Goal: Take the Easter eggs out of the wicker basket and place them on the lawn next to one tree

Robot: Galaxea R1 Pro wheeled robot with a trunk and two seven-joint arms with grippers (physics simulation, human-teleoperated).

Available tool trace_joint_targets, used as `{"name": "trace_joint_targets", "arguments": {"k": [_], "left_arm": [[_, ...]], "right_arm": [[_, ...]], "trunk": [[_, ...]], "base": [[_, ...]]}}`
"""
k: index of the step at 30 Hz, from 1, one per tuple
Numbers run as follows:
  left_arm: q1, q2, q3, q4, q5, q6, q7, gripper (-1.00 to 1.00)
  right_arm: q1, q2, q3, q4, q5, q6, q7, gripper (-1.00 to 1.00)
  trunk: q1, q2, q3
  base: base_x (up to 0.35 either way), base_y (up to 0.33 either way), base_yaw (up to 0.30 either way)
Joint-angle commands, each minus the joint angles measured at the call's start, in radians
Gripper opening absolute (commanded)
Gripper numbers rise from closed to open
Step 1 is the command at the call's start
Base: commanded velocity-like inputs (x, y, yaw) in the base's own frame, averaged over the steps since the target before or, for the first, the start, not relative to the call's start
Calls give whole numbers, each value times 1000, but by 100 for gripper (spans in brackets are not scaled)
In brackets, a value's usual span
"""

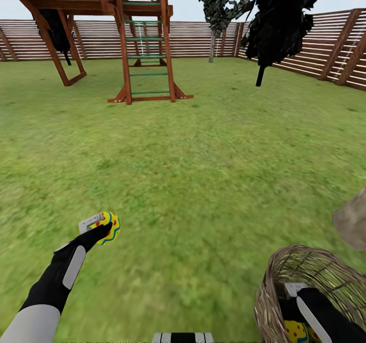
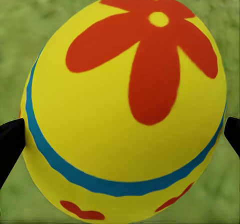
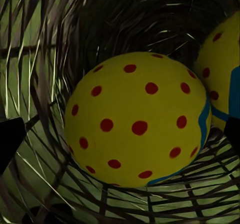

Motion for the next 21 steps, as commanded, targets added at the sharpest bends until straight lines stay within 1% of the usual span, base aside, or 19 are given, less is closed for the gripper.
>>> {"name": "trace_joint_targets", "arguments": {"k": [1,2,4,21], "left_arm": [[0,0,-7,-1,10,6,4,-100],[-1,0,-17,-1,10,6,5,-100],[-1,0,-23,-1,10,6,6,-100],[0,0,-26,-1,10,6,7,-100]], "right_arm": [[0,-1,2,-1,-9,2,-3,100],[0,-2,2,-1,-9,0,-3,100],[0,-2,1,-1,-9,-1,-3,100],[0,0,5,-1,-9,-2,-3,100]], "trunk": [[0,-1,-5],[1,-1,-9],[2,-1,-16],[9,-5,-82]], "base": [[0,0,0],[0,0,0],[0,0,0],[0,0,0]]}}
